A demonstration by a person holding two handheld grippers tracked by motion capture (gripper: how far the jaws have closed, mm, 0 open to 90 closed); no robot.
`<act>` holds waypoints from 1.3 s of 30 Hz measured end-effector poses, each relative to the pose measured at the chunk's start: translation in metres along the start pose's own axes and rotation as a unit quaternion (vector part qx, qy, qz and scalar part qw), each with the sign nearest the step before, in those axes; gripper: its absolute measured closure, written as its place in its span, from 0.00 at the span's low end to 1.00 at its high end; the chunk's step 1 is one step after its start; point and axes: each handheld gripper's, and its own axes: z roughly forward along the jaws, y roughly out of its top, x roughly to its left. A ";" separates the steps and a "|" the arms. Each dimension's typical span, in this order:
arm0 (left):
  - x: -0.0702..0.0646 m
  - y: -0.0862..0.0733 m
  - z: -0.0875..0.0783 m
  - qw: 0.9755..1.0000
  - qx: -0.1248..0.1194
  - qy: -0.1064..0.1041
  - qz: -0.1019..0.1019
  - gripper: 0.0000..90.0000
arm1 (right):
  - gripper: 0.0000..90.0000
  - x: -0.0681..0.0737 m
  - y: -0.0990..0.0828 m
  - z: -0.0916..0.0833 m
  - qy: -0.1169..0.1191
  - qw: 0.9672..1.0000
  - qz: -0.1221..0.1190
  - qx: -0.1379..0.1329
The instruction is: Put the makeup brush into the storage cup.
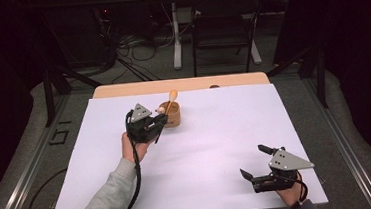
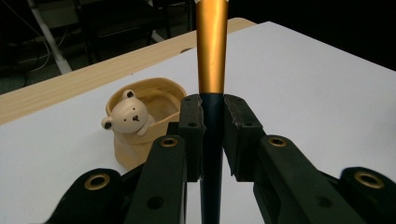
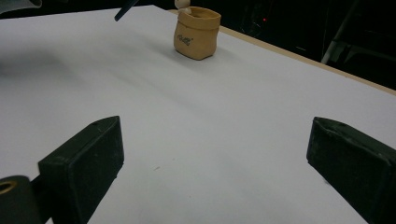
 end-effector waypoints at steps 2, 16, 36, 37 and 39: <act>0.000 0.002 0.000 1.000 -0.005 0.002 0.000 0.87 | 0.04 0.000 0.000 0.000 0.000 1.000 0.000 -0.001; 0.003 0.011 0.005 1.000 -0.019 0.005 -0.007 0.87 | 0.04 0.000 0.000 0.001 0.001 1.000 0.000 -0.004; 0.008 0.024 0.017 0.999 -0.031 0.009 -0.006 0.87 | 0.04 -0.001 0.000 0.001 0.000 1.000 -0.001 0.000; 0.008 0.025 0.017 0.999 -0.031 0.010 -0.005 0.87 | 0.04 -0.001 0.000 0.001 0.000 1.000 0.000 0.000; 0.009 0.027 0.018 0.999 -0.033 0.012 -0.005 0.87 | 0.04 -0.001 0.000 0.001 0.000 1.000 0.000 0.000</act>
